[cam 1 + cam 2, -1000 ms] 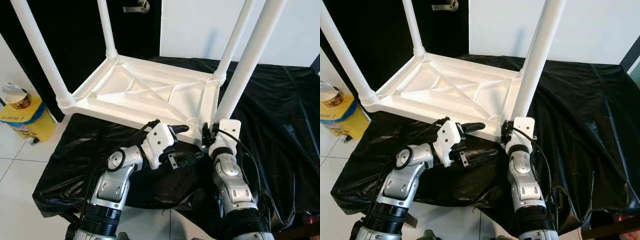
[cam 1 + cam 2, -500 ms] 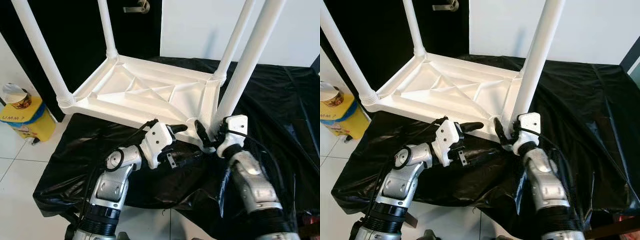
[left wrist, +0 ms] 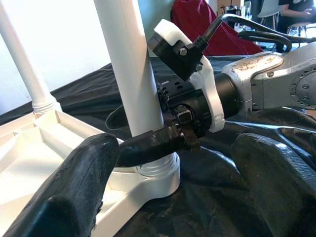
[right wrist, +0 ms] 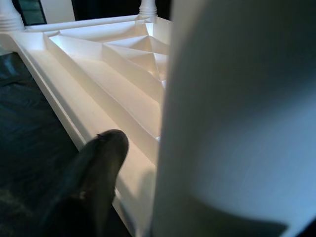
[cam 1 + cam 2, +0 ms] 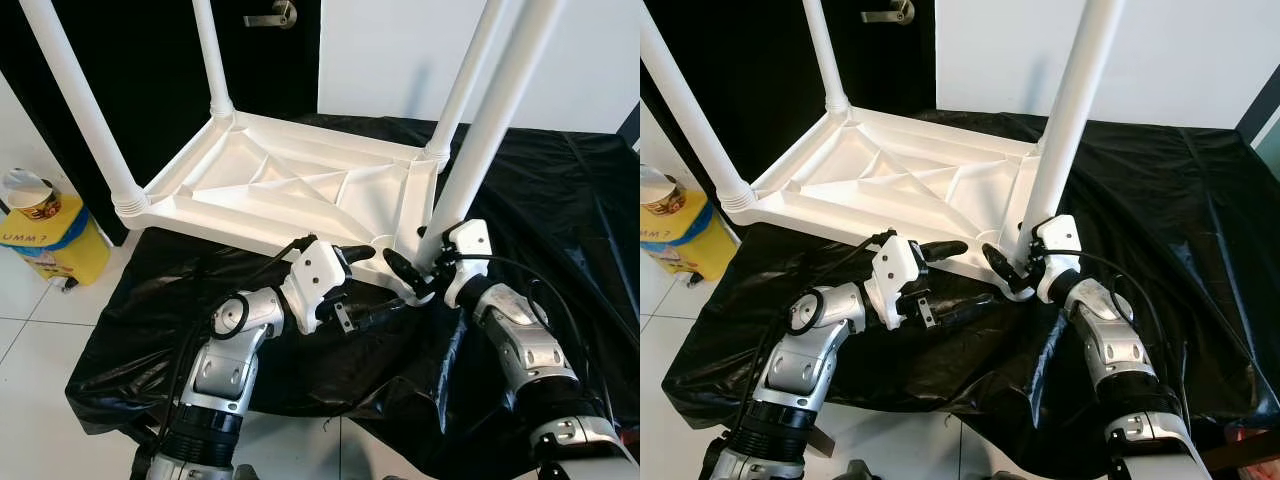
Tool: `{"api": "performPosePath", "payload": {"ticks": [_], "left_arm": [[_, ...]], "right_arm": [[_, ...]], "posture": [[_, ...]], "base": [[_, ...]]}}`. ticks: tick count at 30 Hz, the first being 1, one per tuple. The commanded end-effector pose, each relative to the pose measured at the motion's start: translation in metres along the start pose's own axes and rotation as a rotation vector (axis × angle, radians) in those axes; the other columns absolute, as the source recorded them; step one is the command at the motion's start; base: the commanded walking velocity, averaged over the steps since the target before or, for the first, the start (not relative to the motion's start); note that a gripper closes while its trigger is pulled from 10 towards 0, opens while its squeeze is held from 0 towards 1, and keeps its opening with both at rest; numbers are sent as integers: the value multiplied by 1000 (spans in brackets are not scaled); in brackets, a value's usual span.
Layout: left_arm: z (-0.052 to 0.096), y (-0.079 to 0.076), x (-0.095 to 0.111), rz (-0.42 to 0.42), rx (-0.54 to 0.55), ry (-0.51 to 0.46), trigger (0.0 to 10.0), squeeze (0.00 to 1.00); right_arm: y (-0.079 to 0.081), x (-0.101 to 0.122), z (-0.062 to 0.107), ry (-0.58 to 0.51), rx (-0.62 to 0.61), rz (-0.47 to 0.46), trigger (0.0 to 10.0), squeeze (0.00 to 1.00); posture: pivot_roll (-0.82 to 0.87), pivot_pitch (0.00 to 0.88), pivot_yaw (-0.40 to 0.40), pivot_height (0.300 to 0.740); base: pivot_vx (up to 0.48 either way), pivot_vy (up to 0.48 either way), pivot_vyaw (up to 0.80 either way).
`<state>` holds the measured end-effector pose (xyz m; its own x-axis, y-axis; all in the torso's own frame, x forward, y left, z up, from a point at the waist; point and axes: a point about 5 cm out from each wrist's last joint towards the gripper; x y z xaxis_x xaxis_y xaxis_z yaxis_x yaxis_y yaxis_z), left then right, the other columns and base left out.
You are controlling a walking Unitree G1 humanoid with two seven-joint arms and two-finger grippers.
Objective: Building children table
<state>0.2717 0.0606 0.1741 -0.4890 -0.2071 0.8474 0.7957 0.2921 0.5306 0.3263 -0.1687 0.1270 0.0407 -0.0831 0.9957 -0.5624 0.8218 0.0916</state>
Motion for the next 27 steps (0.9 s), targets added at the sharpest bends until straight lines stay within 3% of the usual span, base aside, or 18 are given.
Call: {"api": "performPosePath", "payload": {"ticks": [1,8,9,11,12,17,27], "left_arm": [[1,10,-2,-8,187,50,10000,0],[3,10,-3,-10,194,54,10000,0],[4,9,-3,-10,197,56,10000,0],[4,9,-3,-10,197,56,10000,0],[4,9,-3,-9,198,58,10000,0],[4,7,-4,-3,196,60,10000,0],[3,5,-4,2,186,58,10000,0]], "right_arm": [[3,-7,-3,46,42,9,0,0],[0,-10,0,66,47,11,0,0],[-3,-12,2,76,22,21,7608,0],[-3,-12,2,76,22,21,7608,0],[-5,-13,4,80,-8,22,10000,0],[-10,-15,9,26,-152,-1,10000,0],[0,-19,8,-18,-265,-15,10000,0]], "posture": [[36,17,-67,740],[43,17,-71,740],[43,18,-72,740],[43,18,-72,740],[43,19,-72,740],[36,28,-68,740],[25,36,-54,740]], "base": [[0,0,0],[0,0,0],[0,0,0],[0,0,0],[0,0,0],[0,0,0],[0,0,0]]}}
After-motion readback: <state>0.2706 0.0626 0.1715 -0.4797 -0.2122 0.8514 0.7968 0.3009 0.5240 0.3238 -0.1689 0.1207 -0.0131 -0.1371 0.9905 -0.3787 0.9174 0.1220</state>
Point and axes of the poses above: a point about 5 cm out from each wrist's last joint towards the gripper, its own z axis pointing back from the gripper into the wrist, its own x axis along the axis of the wrist's last joint, y = z × x, and after that the axes turned 13 degrees about -z, right-handed
